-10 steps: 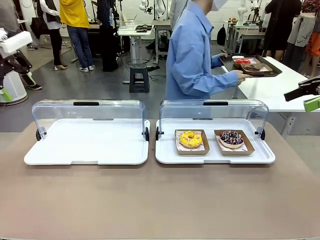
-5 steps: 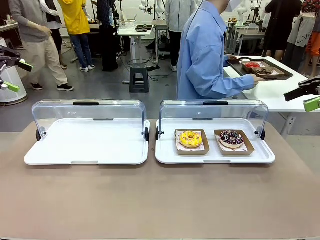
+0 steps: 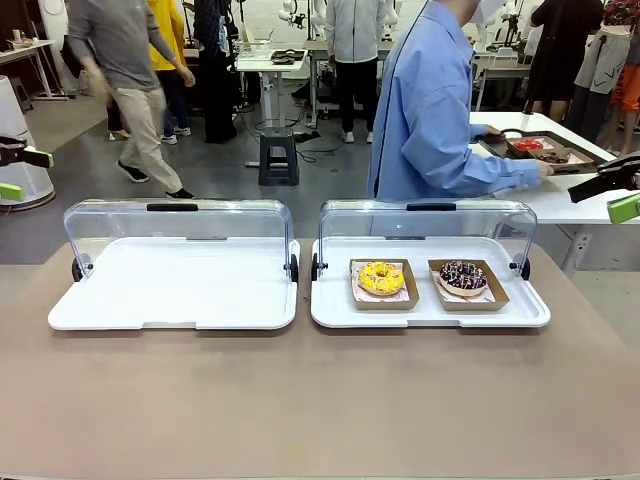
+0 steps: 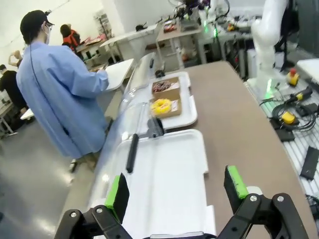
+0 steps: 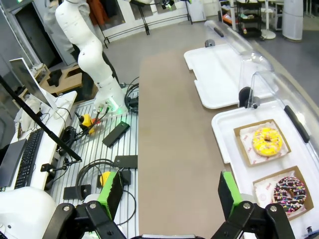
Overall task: Provide the desired donut to the person.
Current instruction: Place the picked Paper togo box onto the Handle tray extended by the person.
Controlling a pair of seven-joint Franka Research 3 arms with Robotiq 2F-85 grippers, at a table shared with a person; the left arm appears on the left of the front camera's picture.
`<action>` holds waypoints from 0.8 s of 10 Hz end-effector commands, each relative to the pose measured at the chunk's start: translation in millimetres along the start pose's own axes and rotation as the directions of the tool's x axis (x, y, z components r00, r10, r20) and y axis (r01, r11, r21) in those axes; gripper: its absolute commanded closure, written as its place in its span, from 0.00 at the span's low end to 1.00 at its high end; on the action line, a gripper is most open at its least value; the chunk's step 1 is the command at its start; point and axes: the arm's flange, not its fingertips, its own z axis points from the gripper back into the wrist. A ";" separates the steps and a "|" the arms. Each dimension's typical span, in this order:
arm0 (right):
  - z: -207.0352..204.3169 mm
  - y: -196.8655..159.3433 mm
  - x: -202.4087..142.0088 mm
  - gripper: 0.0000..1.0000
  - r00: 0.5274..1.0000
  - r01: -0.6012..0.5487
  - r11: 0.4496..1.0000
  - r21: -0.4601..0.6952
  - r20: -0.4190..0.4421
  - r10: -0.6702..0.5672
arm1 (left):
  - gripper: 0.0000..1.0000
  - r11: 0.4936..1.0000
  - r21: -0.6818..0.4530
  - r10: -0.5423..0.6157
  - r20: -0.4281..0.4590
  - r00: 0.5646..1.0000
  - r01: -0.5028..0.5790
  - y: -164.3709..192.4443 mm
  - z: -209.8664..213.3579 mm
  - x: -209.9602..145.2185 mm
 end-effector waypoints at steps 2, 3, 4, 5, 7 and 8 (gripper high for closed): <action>-0.4 -0.4 0.0 0.00 1.000 -0.017 1.000 0.008 0.009 0.017 | 0.00 0.997 0.013 0.080 0.034 0.996 -0.081 6.0 7.9 -13.2; -0.4 -0.4 0.0 0.00 1.000 -0.017 1.000 0.008 0.009 0.017 | 0.00 0.996 0.012 0.087 0.023 0.996 -0.087 5.5 7.5 -16.6; -0.4 -0.4 0.0 0.00 1.000 -0.017 1.000 0.008 0.009 0.017 | 0.00 0.996 0.012 0.089 0.023 0.996 -0.090 6.4 8.2 -16.5; -0.4 -0.4 0.0 0.00 1.000 -0.017 1.000 0.008 0.009 0.017 | 0.00 0.994 0.051 0.097 -0.007 0.995 -0.097 6.4 8.5 -16.3; -0.4 -0.4 0.0 0.00 1.000 -0.017 1.000 0.008 0.009 0.017 | 0.00 0.997 -0.006 0.079 0.020 0.997 -0.079 -0.4 7.2 -23.4; -0.4 -0.4 0.0 0.00 1.000 -0.017 1.000 0.008 0.009 0.017 | 0.00 0.997 -0.006 0.079 0.020 0.997 -0.079 -0.4 7.2 -23.4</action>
